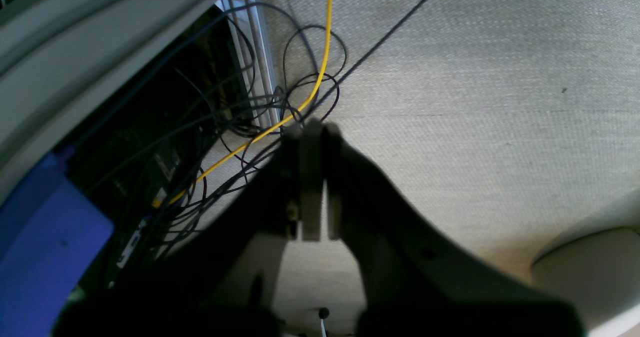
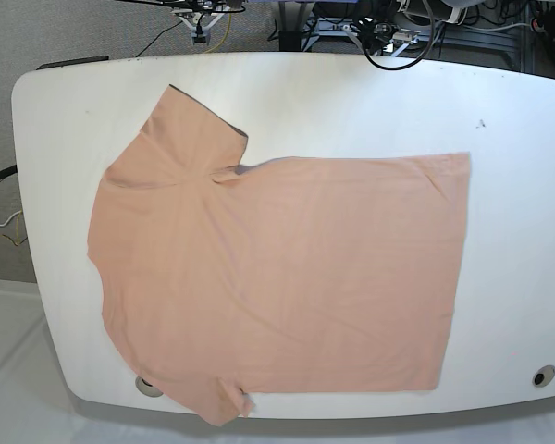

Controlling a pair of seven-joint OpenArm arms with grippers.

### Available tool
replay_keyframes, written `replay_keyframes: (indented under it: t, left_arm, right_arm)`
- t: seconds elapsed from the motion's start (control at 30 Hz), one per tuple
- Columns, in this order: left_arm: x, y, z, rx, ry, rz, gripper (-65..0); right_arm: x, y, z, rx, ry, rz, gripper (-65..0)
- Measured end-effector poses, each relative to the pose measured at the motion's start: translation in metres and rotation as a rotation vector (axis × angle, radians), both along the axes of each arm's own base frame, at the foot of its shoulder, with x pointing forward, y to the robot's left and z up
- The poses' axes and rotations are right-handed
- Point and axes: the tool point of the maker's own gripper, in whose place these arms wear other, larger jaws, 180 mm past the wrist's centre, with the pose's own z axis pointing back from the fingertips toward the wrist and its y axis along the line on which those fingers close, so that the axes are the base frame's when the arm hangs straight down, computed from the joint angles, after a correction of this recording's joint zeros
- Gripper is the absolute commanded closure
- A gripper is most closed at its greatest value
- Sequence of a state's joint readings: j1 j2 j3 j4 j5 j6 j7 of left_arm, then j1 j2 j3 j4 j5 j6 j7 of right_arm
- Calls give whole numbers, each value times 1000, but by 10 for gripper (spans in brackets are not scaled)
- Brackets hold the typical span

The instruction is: Fold the T-shirt properly

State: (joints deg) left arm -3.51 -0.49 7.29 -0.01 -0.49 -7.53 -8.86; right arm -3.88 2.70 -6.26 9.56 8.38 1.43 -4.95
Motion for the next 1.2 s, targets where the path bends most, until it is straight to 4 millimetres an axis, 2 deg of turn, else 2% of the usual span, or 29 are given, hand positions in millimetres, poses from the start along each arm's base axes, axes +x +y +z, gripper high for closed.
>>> replay_keyframes:
  t: [0.4, 0.83, 1.2]
  left_arm:
    - [-1, -1, 0, -2, -14, 1, 0]
    - [-4, -1, 0, -4, -2, 0, 0]
    - [-7, -1, 0, -3, 4, -2, 0]
  right_arm:
    - [-3, -7, 0, -11, 9, 65, 0]
    - [-2, -6, 0, -12, 4, 118, 0]
    - [-1, -8, 0, -15, -1, 109, -3]
